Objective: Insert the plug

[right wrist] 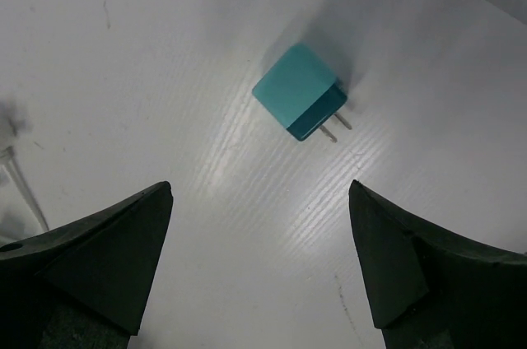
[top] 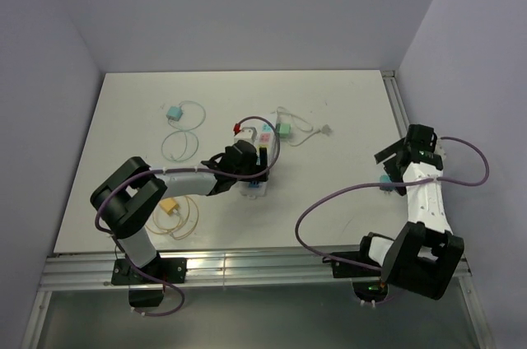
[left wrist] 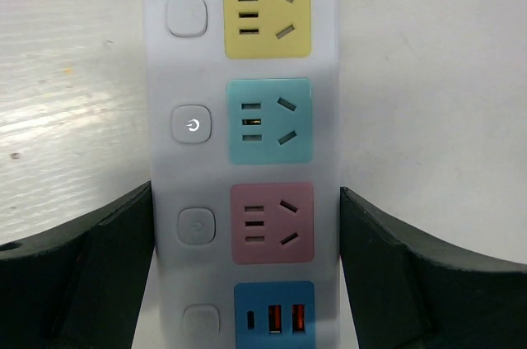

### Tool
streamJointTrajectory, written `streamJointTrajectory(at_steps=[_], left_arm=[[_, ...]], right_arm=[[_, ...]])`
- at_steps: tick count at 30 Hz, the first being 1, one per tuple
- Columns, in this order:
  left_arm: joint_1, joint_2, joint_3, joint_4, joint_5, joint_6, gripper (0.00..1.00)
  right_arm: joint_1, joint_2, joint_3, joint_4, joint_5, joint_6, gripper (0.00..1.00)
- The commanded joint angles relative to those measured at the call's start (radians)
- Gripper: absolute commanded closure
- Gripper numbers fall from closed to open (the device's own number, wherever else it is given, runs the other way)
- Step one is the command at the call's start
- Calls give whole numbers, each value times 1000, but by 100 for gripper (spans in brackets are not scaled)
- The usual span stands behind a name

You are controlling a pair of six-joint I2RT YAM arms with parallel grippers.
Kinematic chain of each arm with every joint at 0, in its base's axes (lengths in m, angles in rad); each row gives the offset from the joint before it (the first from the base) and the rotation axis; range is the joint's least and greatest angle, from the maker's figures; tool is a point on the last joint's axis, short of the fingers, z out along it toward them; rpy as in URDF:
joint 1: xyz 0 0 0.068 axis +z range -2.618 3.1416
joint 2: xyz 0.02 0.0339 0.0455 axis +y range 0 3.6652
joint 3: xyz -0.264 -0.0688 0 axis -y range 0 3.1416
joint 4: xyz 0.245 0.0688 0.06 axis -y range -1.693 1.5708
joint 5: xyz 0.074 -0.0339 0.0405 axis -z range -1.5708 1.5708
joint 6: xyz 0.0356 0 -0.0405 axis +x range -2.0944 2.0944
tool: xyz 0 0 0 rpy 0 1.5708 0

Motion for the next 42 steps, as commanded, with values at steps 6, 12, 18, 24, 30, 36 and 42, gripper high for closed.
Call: streamJointTrajectory(at_steps=[6,12,18,24,30,36,42], left_arm=[[6,102,12,-261,-147,-1,100],[6,88,-3,-231,-118,8,100],[5,117,12,-232,-91,8,100],[5,109,2,-217,-85,11,99],[3,111,5,-211,-77,16,96],[3,122,11,-220,-83,13,95],[-8,97,3,-203,-61,22,93]], right_arm=[[-124,85,0,-1,-24,-102,3],[-134,179,49,50,-63,-137,0],[-134,251,50,94,-70,-96,0],[-135,335,72,117,-37,-85,0],[-137,412,103,114,2,-62,1],[-137,460,80,152,-27,-53,11],[-137,438,29,198,-89,-62,30]])
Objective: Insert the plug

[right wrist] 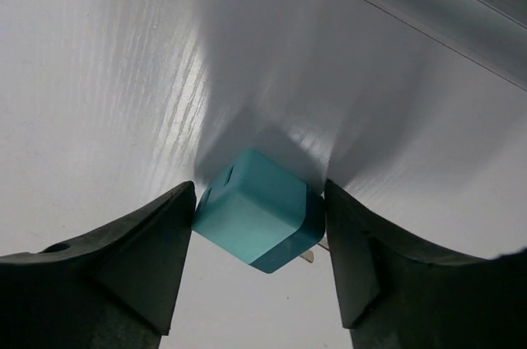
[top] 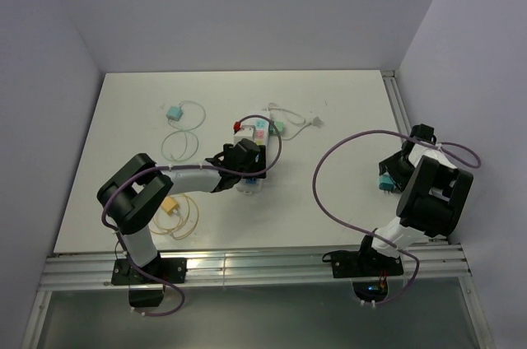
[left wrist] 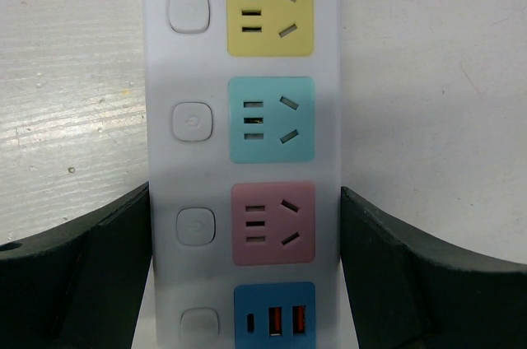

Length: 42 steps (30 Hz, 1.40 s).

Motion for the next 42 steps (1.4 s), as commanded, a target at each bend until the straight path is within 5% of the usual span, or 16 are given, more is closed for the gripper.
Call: streamJointTrajectory(at_steps=[1,3,6,9,13,19,20,21,35,38,42], left_arm=[[-7,45,-45,-161,66,7,91],[-10,42,-39,-165,61,10,90],[-16,45,-34,-171,49,12,84],[-22,60,-22,-194,23,12,78],[-28,83,-26,-197,-6,15,56],[-41,83,-14,-203,-37,36,38],[-42,77,-17,-201,-35,36,25],[-44,72,-14,-209,-32,36,1],[-249,-386,18,-439,-163,-88,0],[-320,-559,-55,-358,-24,-108,1],[-360,-826,-224,-51,110,-142,1]], right_arm=[[-7,-21,-45,66,-50,-3,33],[-5,-32,-57,80,-50,-11,44],[-4,-64,-94,108,-145,-17,77],[40,-130,-129,114,-168,-17,86],[174,-283,-143,89,-119,-19,89],[361,-463,-117,28,-82,-13,89],[379,-481,-112,13,-85,-16,89],[395,-500,-109,6,-94,-14,89],[694,-730,-60,-87,-238,-28,89],[746,-781,-52,-90,-281,6,89],[775,-930,-136,-25,-379,242,87]])
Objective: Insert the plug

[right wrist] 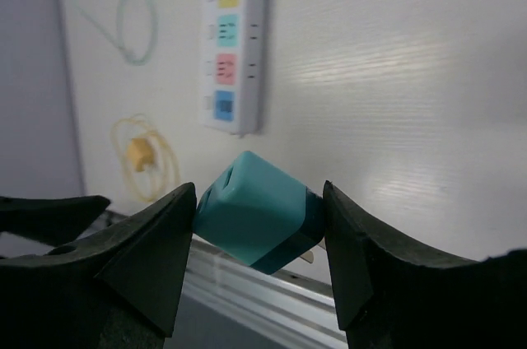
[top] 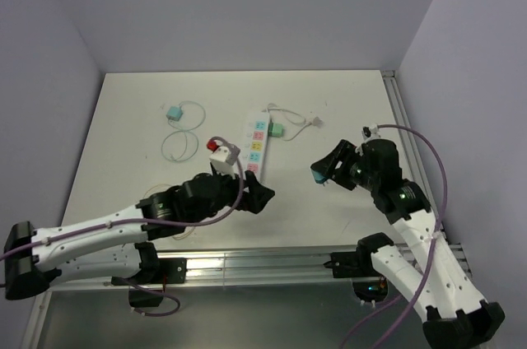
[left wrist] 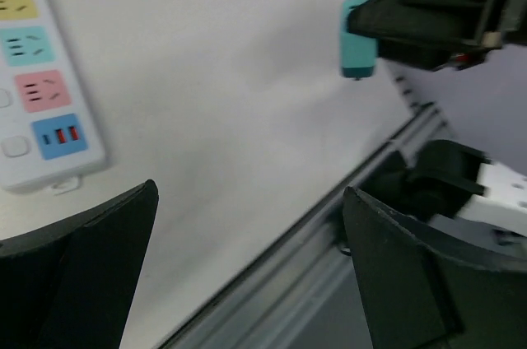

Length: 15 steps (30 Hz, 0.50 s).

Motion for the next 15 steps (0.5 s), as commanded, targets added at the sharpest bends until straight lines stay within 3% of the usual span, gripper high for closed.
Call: streamJointTrajectory(at_steps=[1,3,6,9,15], left_arm=[[-19,-148,-141,250,128,-44,0],[-31,-212,-225,391,148,-33,1],[-53,-213,-265,499,129,13,1],[-117,-161,-244,579,14,81,1],[-238,13,-140,737,-118,203,1]], right_arm=[[17,-142,-66,89,-123,250,87],[23,-257,-170,211,-145,485,87],[75,-389,-222,269,-58,702,87],[142,-423,-175,206,74,775,87],[205,-308,-80,226,82,786,87]])
